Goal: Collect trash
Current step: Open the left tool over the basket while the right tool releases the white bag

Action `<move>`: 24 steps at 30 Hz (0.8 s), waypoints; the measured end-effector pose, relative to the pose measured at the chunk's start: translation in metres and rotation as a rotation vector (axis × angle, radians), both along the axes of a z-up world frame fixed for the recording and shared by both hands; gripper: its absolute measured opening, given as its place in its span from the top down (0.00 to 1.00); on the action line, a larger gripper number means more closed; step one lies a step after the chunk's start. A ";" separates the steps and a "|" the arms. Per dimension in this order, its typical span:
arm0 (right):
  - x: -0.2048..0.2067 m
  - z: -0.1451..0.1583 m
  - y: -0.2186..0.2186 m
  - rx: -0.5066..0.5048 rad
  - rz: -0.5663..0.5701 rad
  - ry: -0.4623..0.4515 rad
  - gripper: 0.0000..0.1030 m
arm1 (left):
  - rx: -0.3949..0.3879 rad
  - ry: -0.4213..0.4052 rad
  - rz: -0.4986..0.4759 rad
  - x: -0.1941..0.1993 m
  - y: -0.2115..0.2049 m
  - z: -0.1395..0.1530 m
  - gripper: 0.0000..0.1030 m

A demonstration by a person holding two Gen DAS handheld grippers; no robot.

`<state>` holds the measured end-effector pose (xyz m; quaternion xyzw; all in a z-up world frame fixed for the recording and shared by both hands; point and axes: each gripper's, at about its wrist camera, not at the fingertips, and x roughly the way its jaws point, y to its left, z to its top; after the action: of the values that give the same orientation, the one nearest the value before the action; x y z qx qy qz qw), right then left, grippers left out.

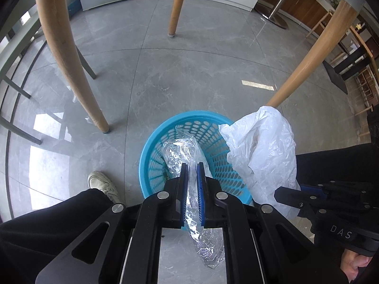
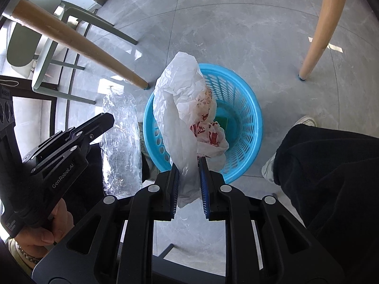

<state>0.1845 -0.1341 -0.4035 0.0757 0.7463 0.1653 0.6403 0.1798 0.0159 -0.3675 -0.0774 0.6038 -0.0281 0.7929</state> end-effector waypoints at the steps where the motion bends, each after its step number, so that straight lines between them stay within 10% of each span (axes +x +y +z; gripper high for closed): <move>1: 0.002 -0.005 -0.001 -0.003 -0.003 0.007 0.85 | 0.005 0.007 -0.011 0.000 -0.001 -0.003 0.93; 24: 0.001 -0.001 -0.001 -0.012 -0.013 -0.016 0.69 | -0.026 0.039 0.090 -0.001 0.022 -0.002 0.81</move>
<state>0.1853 -0.1349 -0.4044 0.0756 0.7418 0.1571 0.6476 0.1785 0.0375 -0.3695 -0.1152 0.6147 0.0011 0.7803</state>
